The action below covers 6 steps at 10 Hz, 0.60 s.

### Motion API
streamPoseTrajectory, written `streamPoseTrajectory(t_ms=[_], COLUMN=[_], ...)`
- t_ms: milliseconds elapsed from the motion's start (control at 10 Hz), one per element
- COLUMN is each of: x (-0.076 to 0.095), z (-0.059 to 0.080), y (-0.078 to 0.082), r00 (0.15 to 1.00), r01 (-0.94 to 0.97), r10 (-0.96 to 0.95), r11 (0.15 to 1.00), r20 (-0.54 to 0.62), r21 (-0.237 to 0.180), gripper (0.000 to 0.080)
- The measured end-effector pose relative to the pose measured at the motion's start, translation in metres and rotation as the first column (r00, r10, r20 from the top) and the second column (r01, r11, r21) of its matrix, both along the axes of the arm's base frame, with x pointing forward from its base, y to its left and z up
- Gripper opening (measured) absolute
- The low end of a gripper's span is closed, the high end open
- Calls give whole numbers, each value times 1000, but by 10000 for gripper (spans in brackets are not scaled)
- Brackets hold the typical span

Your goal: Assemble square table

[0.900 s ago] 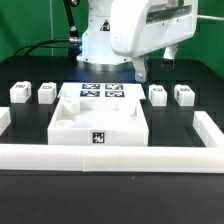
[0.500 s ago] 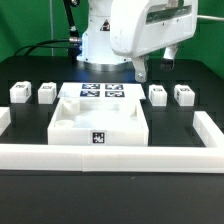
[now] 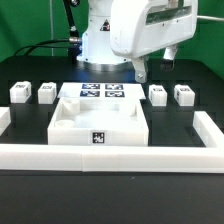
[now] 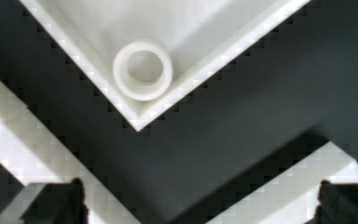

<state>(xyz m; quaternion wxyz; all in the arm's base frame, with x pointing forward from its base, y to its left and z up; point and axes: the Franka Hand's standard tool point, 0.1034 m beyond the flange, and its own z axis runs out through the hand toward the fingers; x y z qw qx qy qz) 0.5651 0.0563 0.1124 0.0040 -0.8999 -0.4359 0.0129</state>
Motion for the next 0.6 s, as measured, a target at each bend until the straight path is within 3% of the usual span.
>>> streamPoseTrajectory(t_ms=[400, 600], x=[-2, -49], z=[-4, -30], y=[-1, -15], r00=[999, 979], r01=[-44, -204], r10=[44, 204], r11=[999, 979], r20=[5, 24], r21=[2, 6], gripper=[649, 649])
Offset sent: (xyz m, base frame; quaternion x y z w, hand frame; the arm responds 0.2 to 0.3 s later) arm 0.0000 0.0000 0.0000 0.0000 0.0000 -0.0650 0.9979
